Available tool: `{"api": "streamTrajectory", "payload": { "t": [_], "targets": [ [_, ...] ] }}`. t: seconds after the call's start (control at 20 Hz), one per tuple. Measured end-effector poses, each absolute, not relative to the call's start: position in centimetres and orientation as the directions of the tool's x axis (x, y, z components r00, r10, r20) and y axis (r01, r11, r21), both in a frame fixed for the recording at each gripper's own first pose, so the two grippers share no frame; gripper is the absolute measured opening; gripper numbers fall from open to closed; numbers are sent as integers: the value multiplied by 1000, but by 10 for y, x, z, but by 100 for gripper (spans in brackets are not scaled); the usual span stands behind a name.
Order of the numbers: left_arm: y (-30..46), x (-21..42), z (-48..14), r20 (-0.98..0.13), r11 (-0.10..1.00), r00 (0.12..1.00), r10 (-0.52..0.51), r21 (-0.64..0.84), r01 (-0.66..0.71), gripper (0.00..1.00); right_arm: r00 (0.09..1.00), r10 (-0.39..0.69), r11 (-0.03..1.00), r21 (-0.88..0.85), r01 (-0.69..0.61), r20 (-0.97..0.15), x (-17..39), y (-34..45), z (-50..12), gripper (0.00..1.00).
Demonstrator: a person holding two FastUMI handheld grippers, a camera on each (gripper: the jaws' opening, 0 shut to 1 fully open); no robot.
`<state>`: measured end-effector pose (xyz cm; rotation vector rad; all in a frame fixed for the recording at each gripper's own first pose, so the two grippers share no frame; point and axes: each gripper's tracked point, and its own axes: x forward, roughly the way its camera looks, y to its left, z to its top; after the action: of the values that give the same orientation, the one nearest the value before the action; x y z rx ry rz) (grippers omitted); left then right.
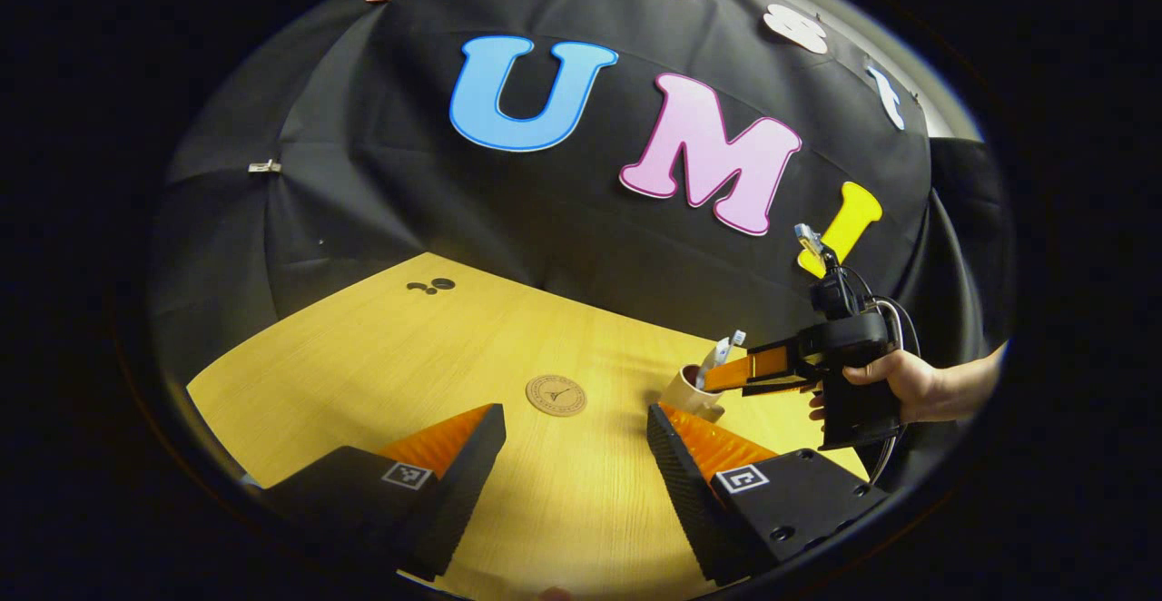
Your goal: Put the toothbrush and toothpaste on the desktop into the cup, then pick up the cup and place it on the coaster on the desktop.
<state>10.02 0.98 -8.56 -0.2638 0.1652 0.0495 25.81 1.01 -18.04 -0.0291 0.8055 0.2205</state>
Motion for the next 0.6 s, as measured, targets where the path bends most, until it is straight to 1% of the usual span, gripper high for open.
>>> {"api": "streamTrajectory", "payload": {
  "t": [0.15,0.35,0.6],
  "targets": [
    [23,90,-92,-185,959,981,50,-265,-99,98,604,183,976,70,-206,-776,259,17,-200,98],
    [43,78,-105,-224,958,969,103,-239,-157,98,511,139,980,43,-196,-848,261,17,-230,98],
    [54,72,-114,-262,953,957,122,-240,-187,98,437,94,984,17,-178,-895,267,13,-257,98]
  ]
}}
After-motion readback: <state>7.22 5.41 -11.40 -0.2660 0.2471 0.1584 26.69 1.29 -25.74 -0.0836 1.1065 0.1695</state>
